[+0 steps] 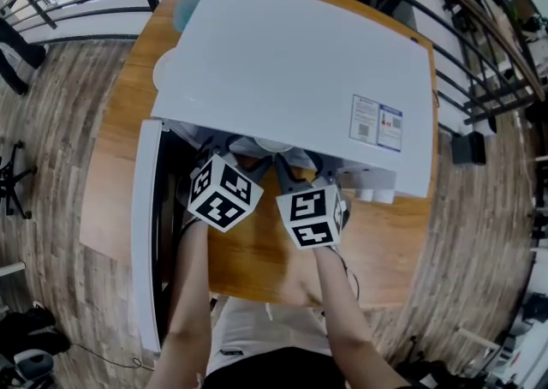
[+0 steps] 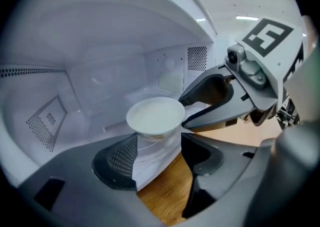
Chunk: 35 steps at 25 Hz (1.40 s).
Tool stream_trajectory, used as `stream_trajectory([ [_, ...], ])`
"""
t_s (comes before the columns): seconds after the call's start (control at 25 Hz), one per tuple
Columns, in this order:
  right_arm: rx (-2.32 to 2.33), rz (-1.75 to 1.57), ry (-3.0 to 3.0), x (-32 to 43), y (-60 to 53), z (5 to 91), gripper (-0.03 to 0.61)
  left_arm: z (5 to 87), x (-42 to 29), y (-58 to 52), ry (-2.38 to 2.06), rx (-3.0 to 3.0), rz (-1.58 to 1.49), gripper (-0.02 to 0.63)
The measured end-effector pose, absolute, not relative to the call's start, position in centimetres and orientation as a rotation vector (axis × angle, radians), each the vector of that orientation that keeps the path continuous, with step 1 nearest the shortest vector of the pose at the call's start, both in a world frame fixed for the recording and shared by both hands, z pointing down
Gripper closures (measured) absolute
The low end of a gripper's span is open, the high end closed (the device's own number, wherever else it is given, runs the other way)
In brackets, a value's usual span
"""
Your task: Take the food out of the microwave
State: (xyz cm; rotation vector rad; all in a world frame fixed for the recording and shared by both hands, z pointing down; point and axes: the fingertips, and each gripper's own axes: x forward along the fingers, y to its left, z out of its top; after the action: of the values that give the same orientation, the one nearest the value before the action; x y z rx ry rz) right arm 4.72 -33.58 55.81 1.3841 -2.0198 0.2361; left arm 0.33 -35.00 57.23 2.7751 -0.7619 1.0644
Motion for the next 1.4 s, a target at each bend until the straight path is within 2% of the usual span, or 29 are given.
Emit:
stream_trajectory([
  [0.2,1.395,0.251,-2.049,4.7,-33.4,55.8,0.362,56.9,0.4,-35.2,-0.781,2.746,0.939,0.341],
  [0.4,1.409,0.239,-2.03,4.8,-33.4,55.6,0.365,56.8,0.5,-35.1,-0.798,2.749,0.936,0.348],
  [0.76,1.42,0.202,-2.084,4.4,-32.5,54.6,0.365,56.6,0.3,-34.3,-0.869,2.779,1.006,0.348],
  [1.4,1.424,0.158,-2.089,3.9,-29.1,52.8,0.368,53.3,-0.4,-30.6,-0.926,2.814,0.938,0.351],
])
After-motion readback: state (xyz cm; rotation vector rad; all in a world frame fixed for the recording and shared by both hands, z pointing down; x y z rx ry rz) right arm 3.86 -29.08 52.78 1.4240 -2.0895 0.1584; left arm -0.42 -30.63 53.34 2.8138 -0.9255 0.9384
